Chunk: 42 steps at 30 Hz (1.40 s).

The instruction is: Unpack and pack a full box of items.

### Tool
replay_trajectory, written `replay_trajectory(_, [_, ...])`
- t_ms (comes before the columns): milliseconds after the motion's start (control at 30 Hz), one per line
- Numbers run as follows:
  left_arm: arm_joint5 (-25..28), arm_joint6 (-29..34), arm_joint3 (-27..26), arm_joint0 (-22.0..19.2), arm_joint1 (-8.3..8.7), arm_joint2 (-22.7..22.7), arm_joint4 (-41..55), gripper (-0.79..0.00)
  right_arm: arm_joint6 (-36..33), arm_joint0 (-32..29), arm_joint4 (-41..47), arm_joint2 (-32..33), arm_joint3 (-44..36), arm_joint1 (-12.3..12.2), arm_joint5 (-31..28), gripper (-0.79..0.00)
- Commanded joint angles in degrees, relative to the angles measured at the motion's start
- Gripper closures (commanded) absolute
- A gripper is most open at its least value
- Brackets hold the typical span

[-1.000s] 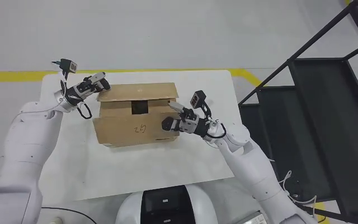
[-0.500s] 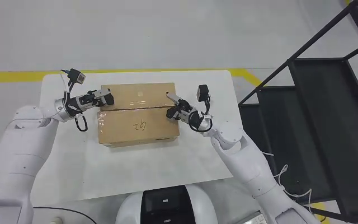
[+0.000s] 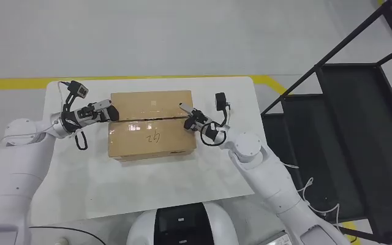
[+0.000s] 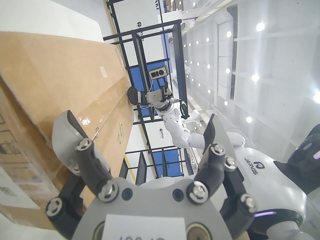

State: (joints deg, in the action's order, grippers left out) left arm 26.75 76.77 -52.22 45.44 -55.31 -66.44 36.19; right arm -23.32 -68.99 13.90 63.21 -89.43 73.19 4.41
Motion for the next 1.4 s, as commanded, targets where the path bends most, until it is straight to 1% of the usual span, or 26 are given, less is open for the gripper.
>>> replay_trajectory(0, [-0.46, -0.06, -0.21, 0.25, 0.13, -0.31, -0.50, -0.785, 0.34, 0.38, 1.23, -0.01, -0.04, 0.17, 0.02, -0.785])
replay_trajectory(167, [-2.51, -0.20, -1.60, 0.74, 0.54, -1.05, -2.26, -0.785, 1.88, 0.88, 1.95, 0.73, 0.10, 0.33, 0.29, -0.785])
replay_trajectory(367, [-6.39, -0.23, -5.27, 2.20, 1.15, -2.01, -4.09, -0.785, 2.99, -0.52, -1.28, 2.51, -0.75, -0.10, 0.39, -0.785])
replay_trajectory(567, [-8.96, -0.18, -8.72, 3.80, 1.59, -2.74, -5.28, -0.785, 4.00, -3.84, -0.94, 5.09, -2.76, -0.53, 1.34, -0.785])
replay_trajectory(700, [-9.44, -1.14, -10.21, 4.71, 1.86, -3.68, -5.52, -0.785, 3.03, -7.76, -2.15, 7.84, -6.24, -1.28, 3.80, -0.785])
replay_trajectory(833, [-9.56, -1.39, -10.47, 4.94, 1.89, -3.88, -5.35, -0.785, 2.77, -10.63, -1.60, 8.78, -6.82, -1.54, 6.22, -0.785])
replay_trajectory(900, [-9.56, -1.39, -10.47, 4.94, 1.89, -3.88, -5.35, -0.785, 3.58, -11.12, 1.02, 8.56, -5.75, -1.31, 7.19, -0.785])
replay_trajectory(1100, [-9.56, -1.39, -10.47, 4.94, 1.89, -3.88, -5.35, -0.785, 6.78, -8.98, 10.45, 5.83, 1.08, 0.15, 7.75, -0.785])
replay_trajectory(1167, [-9.56, -1.39, -10.47, 4.94, 1.89, -3.88, -5.35, -0.785, 6.45, -7.68, 11.74, 4.48, 2.44, 0.55, 8.01, -0.785])
replay_trajectory(1233, [-9.56, -1.39, -10.47, 4.94, 1.89, -3.88, -5.35, -0.785, 4.50, -6.41, 13.42, 3.17, 3.28, 0.89, 8.07, -0.785])
replay_trajectory(1300, [-9.56, -1.39, -10.47, 4.94, 1.89, -3.88, -5.35, -0.785, 4.76, -5.33, 14.37, 2.29, 4.53, 1.23, 8.17, -0.785])
replay_trajectory(1367, [-9.56, -1.39, -10.47, 4.94, 1.89, -3.88, -5.35, -0.785, 5.56, -4.45, 16.03, 1.65, 6.23, 1.66, 6.96, -0.785])
